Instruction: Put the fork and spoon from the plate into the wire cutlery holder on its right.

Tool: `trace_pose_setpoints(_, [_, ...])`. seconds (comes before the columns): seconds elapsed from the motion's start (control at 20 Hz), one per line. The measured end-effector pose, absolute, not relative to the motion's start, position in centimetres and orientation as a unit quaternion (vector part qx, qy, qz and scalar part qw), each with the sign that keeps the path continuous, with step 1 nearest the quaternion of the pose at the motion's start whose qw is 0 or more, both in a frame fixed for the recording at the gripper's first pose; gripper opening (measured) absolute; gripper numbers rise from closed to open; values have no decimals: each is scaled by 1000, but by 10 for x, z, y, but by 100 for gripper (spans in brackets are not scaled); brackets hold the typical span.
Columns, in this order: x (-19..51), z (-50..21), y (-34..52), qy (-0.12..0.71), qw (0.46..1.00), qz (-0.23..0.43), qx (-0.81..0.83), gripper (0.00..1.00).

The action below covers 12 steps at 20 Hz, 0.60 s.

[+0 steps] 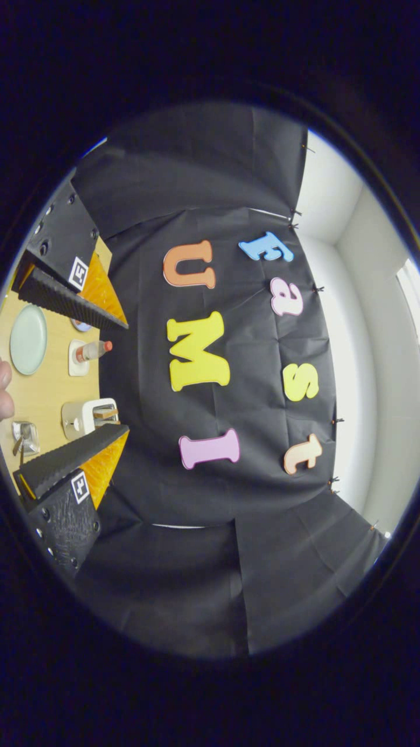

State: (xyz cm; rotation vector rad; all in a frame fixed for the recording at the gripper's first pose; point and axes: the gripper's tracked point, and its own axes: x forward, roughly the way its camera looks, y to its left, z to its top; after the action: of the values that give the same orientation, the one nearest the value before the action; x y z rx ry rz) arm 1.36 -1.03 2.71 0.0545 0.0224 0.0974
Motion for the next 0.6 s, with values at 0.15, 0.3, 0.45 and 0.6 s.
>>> trace_pose_setpoints(0.15, [14, 26, -15, 14, 999, 42, 29, 96])
trace_pose_setpoints(0.3, [15, 24, -17, 18, 999, 38, 28, 96])
trace_pose_setpoints(0.45, [14, 28, -20, 15, 999, 35, 20, 96])
trace_pose_setpoints(0.6, [13, 27, -18, 16, 999, 35, 12, 96])
